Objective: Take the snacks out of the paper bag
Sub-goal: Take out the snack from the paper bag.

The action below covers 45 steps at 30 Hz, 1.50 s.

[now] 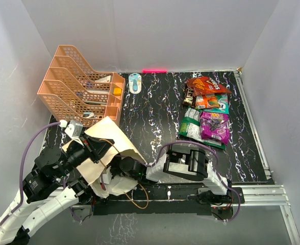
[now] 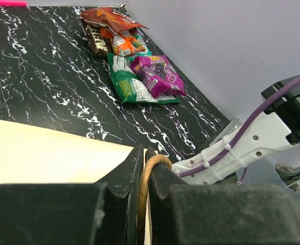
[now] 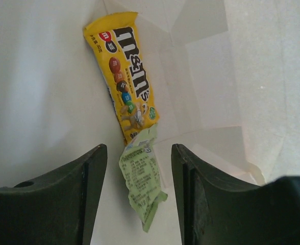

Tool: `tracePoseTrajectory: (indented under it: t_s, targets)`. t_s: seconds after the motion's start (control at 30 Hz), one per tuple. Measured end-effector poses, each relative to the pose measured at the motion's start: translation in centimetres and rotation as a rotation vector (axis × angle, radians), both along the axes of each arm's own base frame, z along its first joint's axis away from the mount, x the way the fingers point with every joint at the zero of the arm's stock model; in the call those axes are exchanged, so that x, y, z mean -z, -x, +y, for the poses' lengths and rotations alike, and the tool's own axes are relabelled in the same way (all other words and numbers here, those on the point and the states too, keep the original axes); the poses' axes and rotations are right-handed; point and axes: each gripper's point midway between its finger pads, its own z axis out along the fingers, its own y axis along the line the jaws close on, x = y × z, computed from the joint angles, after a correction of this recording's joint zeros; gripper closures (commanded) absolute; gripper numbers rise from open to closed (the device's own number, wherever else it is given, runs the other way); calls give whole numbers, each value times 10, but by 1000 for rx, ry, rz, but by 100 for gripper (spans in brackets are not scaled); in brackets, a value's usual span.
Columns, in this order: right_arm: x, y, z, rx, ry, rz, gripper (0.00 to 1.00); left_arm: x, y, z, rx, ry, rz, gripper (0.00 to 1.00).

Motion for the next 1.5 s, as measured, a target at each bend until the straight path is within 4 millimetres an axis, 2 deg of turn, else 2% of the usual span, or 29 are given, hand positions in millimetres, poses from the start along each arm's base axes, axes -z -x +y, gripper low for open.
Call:
tracePoseTrajectory:
  t_s: [0.2, 0.5, 0.57, 0.73, 0.87, 0.97, 1.1, 1.2, 1.33, 1.5]
  targets:
    - [3, -18, 16, 37, -46, 37, 37, -5, 2, 1, 8, 2, -11, 95]
    - [-3, -69, 38, 128, -136, 63, 40, -2, 4, 2, 12, -6, -3, 95]
    - [-1, -80, 43, 142, -151, 69, 44, -2, 5, 2, 12, -6, -3, 95]
    - [4, -99, 51, 171, -172, 85, 60, -1, 6, 3, 11, -4, 5, 95]
    - [7, -106, 48, 191, -168, 94, 80, 1, 7, 7, 2, -2, 13, 95]
    - [10, -105, 45, 195, -161, 106, 92, 3, 8, 13, -23, 2, 19, 95]
    - [22, -93, 32, 186, -114, 141, 92, 4, 8, 28, -82, 17, 17, 94]
    - [23, -79, 20, 172, -91, 169, 92, 4, 7, 39, -130, 27, 9, 94]
    - [6, -59, 8, 150, -104, 196, 92, 5, 3, 47, -179, 27, 9, 93]
    - [-22, -34, 0, 120, -154, 244, 92, 10, 1, 47, -186, 19, 19, 93]
